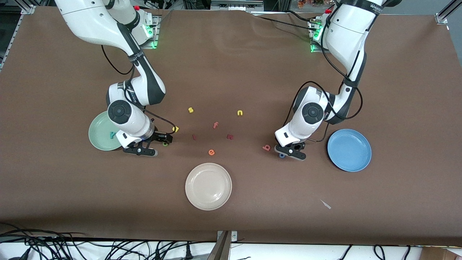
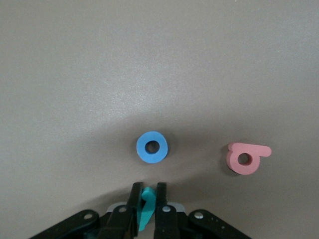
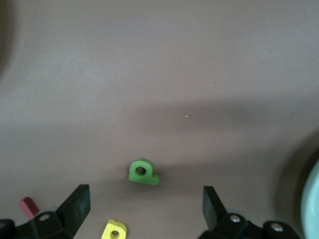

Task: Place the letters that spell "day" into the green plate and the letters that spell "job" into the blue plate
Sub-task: 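Carry the cyan j to the blue plate while the right gripper reaches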

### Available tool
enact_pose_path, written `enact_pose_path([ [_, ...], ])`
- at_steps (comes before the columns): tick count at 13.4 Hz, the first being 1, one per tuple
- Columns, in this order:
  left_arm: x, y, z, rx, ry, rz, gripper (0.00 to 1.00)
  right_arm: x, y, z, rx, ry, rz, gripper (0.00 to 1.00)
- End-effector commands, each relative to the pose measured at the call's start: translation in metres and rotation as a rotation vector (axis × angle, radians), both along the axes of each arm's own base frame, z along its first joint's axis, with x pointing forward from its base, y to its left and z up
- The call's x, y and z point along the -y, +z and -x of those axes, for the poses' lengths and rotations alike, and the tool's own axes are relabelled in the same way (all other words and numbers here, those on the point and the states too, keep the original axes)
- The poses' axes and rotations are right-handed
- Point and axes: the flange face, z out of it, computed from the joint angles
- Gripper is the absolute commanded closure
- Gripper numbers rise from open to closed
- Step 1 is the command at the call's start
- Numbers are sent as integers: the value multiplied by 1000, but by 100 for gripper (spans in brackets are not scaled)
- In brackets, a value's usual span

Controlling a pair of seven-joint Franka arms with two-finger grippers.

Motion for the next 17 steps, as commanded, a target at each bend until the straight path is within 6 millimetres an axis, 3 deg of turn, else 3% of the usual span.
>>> enact_pose_path([
  [1,-9,16,-6,21,-7,-12,100,-5,-3,1,6,-12,-4,0],
  [4,-65,77,-25,43,68,-1,100,-6,-2,0,9,-4,-5,1],
  [6,-124,113,-30,55,43,-6,100,-6,-2,0,7,-1,-5,1],
  [7,-158,121,-30,62,24,-12,100,-6,-2,0,7,1,-5,1],
  [8,-192,124,-28,62,11,-19,100,-6,-2,0,7,2,-5,1],
  [10,-229,119,-22,47,-1,-27,100,-6,-2,0,6,2,-4,1],
  [13,-236,100,-13,7,8,-30,90,-6,-3,0,4,2,-4,1],
  [14,-236,97,-13,2,7,-30,76,-6,-3,0,4,7,-4,1],
  [16,-235,95,-13,2,4,-31,26,-6,-4,0,3,10,-3,1],
  [17,-234,96,-14,4,3,-31,22,-5,-8,1,-4,4,-1,1],
])
